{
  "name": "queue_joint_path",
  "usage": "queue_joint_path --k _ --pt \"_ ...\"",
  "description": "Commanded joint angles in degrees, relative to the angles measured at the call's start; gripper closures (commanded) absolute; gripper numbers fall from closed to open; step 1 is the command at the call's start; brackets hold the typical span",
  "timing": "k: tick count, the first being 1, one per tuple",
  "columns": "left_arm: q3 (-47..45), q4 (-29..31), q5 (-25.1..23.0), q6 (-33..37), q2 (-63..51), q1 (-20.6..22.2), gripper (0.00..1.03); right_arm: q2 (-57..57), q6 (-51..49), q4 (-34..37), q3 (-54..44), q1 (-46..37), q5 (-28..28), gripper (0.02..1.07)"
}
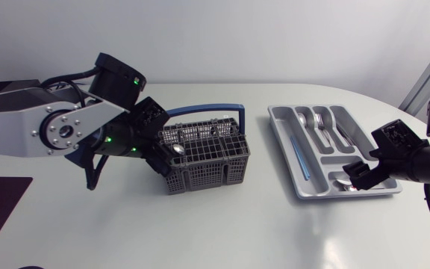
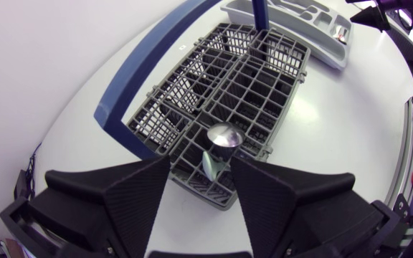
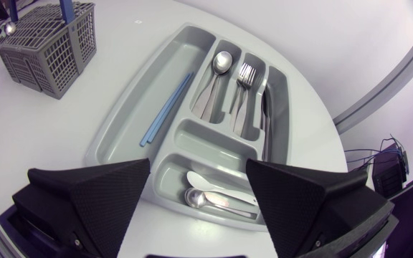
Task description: Unload the cutlery basket into the drawer organizer.
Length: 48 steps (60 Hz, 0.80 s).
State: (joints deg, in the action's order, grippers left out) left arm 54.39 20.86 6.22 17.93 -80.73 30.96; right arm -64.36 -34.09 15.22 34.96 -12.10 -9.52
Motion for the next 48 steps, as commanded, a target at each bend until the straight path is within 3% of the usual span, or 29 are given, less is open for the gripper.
queue_joint_path --k 1,6,18,30,48 --pt "1.68 -0.47 1.25 -2.03 -2.24 0.50 0.53 1.16 0.86 0.86 -1.91 -0.65 -0.85 0.09" --pt "2.21 -0.47 1.60 -2.55 -3.03 0.59 0.54 1.78 0.86 1.21 -2.09 -0.82 -0.94 0.09" --pt "3.00 -0.56 3.98 -3.70 -4.00 1.21 0.93 2.83 0.42 1.30 -2.53 -1.44 -1.38 0.09" --pt "2.74 -0.74 5.65 -4.40 -5.14 2.35 1.00 3.54 0.51 1.12 -2.88 -1.44 -1.38 0.09" --pt "1.60 -0.74 12.15 -4.22 -0.04 7.10 1.00 4.42 0.78 1.21 -3.06 -0.91 -1.29 0.09"
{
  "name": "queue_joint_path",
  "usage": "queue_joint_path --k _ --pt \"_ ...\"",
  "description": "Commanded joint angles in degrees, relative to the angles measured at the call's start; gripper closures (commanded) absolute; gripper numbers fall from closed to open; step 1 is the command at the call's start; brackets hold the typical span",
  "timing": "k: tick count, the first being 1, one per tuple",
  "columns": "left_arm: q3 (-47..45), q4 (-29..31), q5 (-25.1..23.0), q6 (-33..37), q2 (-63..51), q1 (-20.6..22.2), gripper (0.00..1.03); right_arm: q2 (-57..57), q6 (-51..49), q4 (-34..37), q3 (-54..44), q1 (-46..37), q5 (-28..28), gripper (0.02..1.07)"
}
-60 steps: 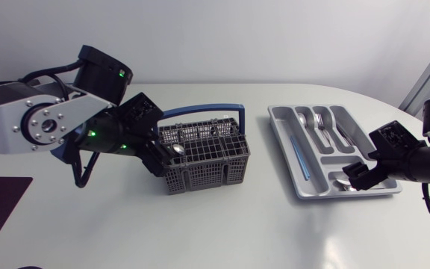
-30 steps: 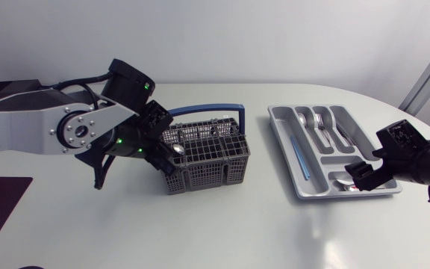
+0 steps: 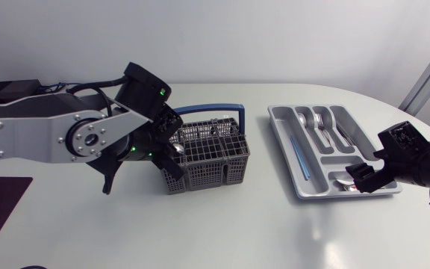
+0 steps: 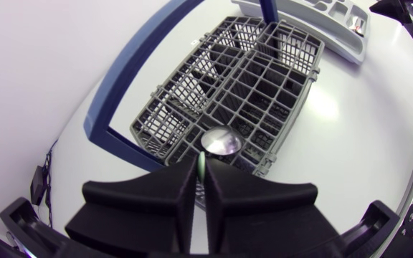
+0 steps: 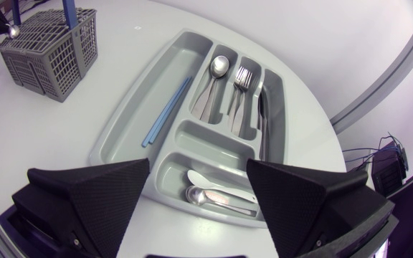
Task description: Unload the cutlery basket into the drawer organizer.
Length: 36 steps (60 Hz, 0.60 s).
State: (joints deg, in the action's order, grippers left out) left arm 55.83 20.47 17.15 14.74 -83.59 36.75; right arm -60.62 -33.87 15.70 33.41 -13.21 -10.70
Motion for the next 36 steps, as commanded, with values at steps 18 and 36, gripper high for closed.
queue_joint_path --k 18,36 --pt "-0.90 -0.52 5.27 0.64 8.18 4.03 1.00 2.00 1.08 1.35 -1.77 1.70 0.15 0.09" --pt "-1.17 0.19 10.45 2.57 12.84 7.63 1.00 7.89 1.26 3.46 -2.21 4.69 -1.52 0.09"
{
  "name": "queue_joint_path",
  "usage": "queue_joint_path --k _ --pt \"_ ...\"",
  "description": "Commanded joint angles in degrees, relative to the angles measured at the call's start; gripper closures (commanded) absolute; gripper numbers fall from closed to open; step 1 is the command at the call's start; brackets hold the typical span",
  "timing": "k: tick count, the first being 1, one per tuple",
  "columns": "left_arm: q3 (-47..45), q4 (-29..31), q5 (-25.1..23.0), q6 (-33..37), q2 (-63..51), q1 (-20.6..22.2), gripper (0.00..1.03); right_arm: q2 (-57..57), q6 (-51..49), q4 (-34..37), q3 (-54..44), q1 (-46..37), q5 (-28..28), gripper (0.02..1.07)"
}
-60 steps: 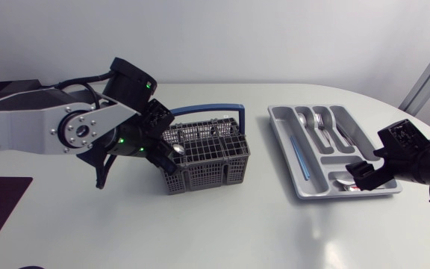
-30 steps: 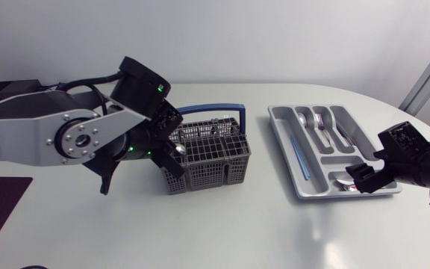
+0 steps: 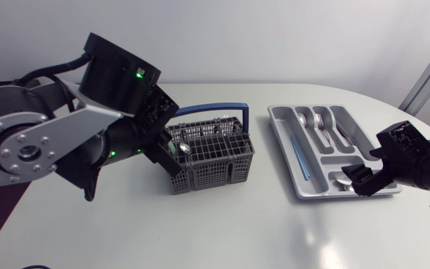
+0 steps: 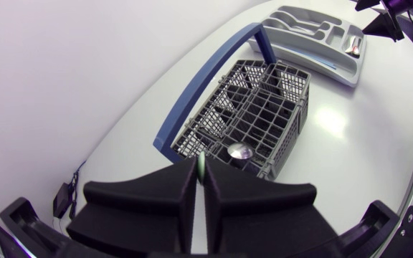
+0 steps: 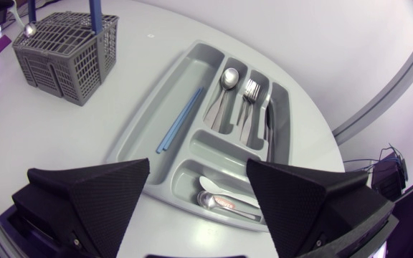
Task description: Unload the cutlery basket into the drawer organizer.
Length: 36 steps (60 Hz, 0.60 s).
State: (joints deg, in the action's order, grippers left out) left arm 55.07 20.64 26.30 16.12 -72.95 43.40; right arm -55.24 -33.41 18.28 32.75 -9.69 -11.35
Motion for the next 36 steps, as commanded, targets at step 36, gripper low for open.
queue_joint_path --k 36 --pt "3.82 4.76 -3.89 -0.65 11.95 -2.53 1.00 18.15 2.03 -1.50 -4.19 12.59 -4.47 0.10"
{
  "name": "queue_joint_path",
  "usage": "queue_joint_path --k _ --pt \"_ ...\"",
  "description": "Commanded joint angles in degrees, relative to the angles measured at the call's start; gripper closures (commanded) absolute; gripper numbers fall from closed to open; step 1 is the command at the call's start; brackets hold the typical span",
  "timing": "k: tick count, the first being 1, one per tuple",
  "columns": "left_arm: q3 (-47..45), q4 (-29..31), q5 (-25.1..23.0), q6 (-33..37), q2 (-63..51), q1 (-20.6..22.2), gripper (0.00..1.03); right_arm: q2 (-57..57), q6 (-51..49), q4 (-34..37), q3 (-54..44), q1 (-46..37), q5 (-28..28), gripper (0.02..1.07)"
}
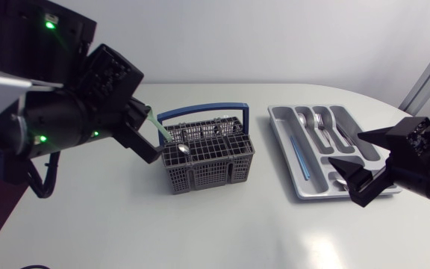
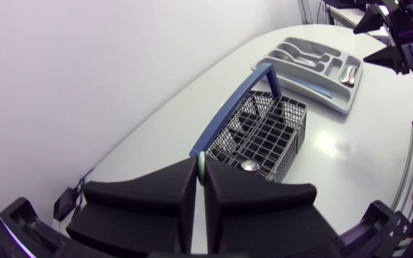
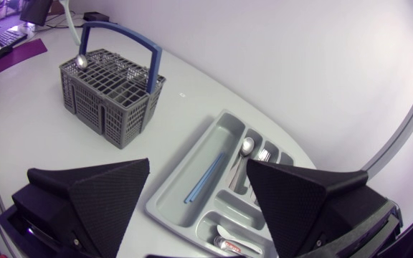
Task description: Unload the cutlery basket into the drawer organizer.
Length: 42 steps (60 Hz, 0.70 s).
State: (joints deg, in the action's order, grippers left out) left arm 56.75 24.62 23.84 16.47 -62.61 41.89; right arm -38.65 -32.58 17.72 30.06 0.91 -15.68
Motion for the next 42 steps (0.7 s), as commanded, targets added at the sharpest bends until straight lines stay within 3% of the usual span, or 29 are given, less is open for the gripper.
queue_joint_path --k 1,11,14,20,33,42 --pt "2.22 0.95 -1.95 -1.35 1.88 -1.20 1.00 1.74 1.38 -0.84 -1.32 2.52 -0.14 0.10" --pt "4.42 3.15 -13.73 -5.66 2.84 -6.73 1.00 2.97 1.99 0.21 0.35 8.94 -0.40 0.10" --pt "5.39 3.59 -21.20 -7.94 1.96 -10.34 1.00 3.06 1.73 0.39 0.70 11.57 -0.31 0.10" --pt "6.00 2.62 -29.99 -10.67 -0.76 -14.64 1.00 3.06 3.40 0.57 1.93 15.62 -0.49 0.10" --pt "7.14 -1.59 -36.23 -13.31 -8.05 -14.91 1.00 0.51 8.67 -0.14 4.83 24.05 0.21 0.13" --pt "8.90 -3.88 -37.02 -14.98 -12.45 -12.62 1.00 -4.41 11.92 -3.56 6.76 28.62 3.55 0.16"
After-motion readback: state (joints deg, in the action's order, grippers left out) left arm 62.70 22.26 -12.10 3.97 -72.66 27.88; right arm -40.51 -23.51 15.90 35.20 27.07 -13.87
